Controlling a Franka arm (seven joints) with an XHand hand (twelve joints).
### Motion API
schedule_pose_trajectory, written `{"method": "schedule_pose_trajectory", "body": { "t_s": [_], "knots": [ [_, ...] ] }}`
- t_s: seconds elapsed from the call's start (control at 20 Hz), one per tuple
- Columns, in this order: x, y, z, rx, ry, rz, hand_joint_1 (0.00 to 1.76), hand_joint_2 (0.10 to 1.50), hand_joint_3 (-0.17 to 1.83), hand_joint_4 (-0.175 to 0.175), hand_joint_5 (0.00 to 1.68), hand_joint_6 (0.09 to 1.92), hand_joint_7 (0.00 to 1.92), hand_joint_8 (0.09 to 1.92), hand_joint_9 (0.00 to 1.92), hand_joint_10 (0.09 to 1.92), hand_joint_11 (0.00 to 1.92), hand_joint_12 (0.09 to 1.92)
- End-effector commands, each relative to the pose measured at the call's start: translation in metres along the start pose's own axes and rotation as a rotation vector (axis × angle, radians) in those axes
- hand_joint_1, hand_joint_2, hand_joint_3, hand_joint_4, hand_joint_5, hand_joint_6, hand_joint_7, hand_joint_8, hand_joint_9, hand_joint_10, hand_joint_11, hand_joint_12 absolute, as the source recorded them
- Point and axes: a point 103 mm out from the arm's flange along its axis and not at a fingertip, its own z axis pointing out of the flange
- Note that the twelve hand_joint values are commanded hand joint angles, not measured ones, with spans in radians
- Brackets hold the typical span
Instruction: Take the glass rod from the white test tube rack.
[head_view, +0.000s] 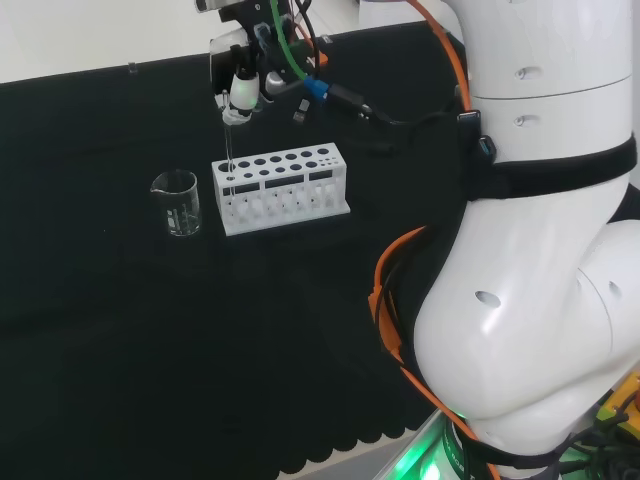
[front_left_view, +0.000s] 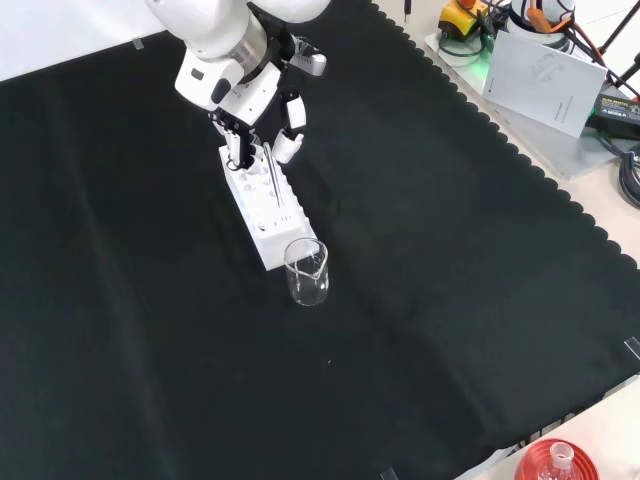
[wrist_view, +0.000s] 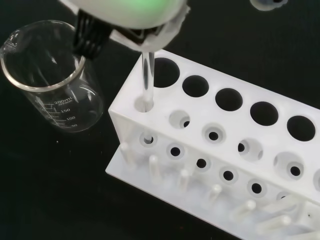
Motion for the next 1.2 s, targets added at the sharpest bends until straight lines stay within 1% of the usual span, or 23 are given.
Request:
{"method": "schedule_pose_trajectory", "body": {
  "t_s": [0.05, 0.25, 0.55, 0.75, 1.2],
  "knots": [
    [0.003, -0.0006, 0.0001, 0.021, 0.006, 0.004, 1.09, 0.57, 0.79, -0.175, 0.84, 0.86, 1.1, 0.71, 1.34, 0.44, 1.32, 0.96],
    [0.004, -0.0023, -0.0001, 0.029, 0.004, 0.005, 1.06, 0.52, 0.83, -0.175, 0.75, 0.91, 1.03, 0.75, 1.31, 0.46, 1.28, 1.0],
    [0.006, -0.0045, -0.002, 0.03, -0.002, 0.01, 1.04, 0.5, 0.84, -0.175, 0.71, 0.94, 1.0, 0.78, 1.28, 0.48, 1.26, 1.02],
    [0.0082, -0.0033, -0.0027, 0.032, -0.001, 0.012, 1.04, 0.51, 0.84, -0.175, 0.71, 0.95, 1.0, 0.79, 1.28, 0.49, 1.26, 1.02],
    [0.0113, -0.0002, -0.0014, 0.028, -0.006, -0.006, 1.05, 0.54, 0.82, -0.175, 0.77, 0.93, 1.04, 0.78, 1.3, 0.51, 1.29, 1.0]
  ]
}}
